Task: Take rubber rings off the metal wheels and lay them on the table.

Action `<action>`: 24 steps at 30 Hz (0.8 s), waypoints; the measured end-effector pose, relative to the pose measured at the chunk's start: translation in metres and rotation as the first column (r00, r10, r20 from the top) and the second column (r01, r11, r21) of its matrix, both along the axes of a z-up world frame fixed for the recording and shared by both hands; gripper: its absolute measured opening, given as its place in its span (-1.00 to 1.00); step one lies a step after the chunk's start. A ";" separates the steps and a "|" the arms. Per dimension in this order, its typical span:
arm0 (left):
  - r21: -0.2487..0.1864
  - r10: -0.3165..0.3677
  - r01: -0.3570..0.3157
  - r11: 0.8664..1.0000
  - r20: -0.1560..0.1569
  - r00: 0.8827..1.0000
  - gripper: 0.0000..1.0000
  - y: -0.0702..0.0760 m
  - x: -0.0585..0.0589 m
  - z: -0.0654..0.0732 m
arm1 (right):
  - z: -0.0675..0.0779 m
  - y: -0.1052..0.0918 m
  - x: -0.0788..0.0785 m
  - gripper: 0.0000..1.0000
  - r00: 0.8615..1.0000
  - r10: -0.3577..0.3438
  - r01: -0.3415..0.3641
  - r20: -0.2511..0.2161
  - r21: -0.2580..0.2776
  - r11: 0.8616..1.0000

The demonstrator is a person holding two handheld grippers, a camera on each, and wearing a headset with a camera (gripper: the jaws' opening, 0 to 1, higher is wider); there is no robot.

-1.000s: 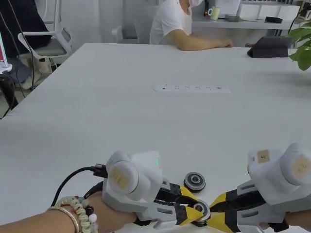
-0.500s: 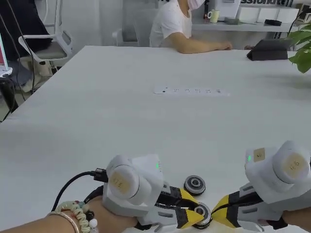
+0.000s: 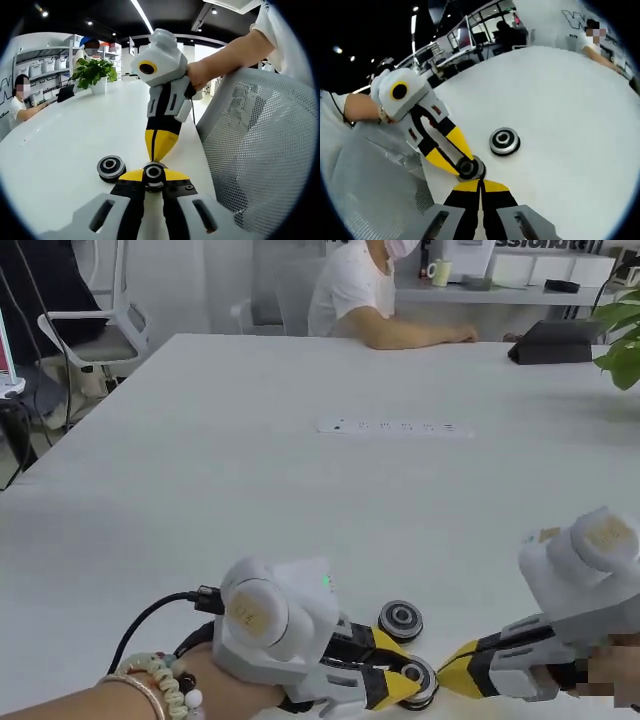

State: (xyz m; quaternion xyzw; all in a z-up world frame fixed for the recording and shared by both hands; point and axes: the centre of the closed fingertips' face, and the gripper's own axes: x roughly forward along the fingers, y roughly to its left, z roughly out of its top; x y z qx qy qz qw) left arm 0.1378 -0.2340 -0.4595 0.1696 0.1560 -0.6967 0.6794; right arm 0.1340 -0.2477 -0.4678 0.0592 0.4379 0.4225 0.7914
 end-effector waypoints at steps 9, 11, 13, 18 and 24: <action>0.013 -0.032 0.031 0.999 0.021 0.999 -0.86 -0.004 -0.005 0.000 | 0.004 0.000 -0.006 -1.00 0.997 -0.046 0.050 -0.058 0.071 0.996; 0.015 -0.032 0.032 0.999 0.025 0.999 -0.86 -0.004 -0.005 0.000 | 0.003 0.001 -0.007 -1.00 0.997 -0.044 0.047 -0.059 0.051 0.998; 0.016 -0.032 0.031 0.999 0.029 0.999 -0.86 -0.004 -0.005 0.000 | 0.003 0.001 -0.006 -1.00 0.997 -0.044 0.047 -0.058 0.049 0.998; 0.017 -0.027 0.027 0.999 0.026 0.999 -0.86 -0.004 -0.005 0.000 | 0.006 0.006 -0.007 -1.00 0.997 -0.050 0.054 -0.065 0.055 0.997; 0.017 -0.025 0.024 1.000 0.026 0.999 -0.86 -0.003 -0.005 0.001 | 0.006 0.006 -0.005 -1.00 0.997 -0.048 0.051 -0.060 0.057 0.997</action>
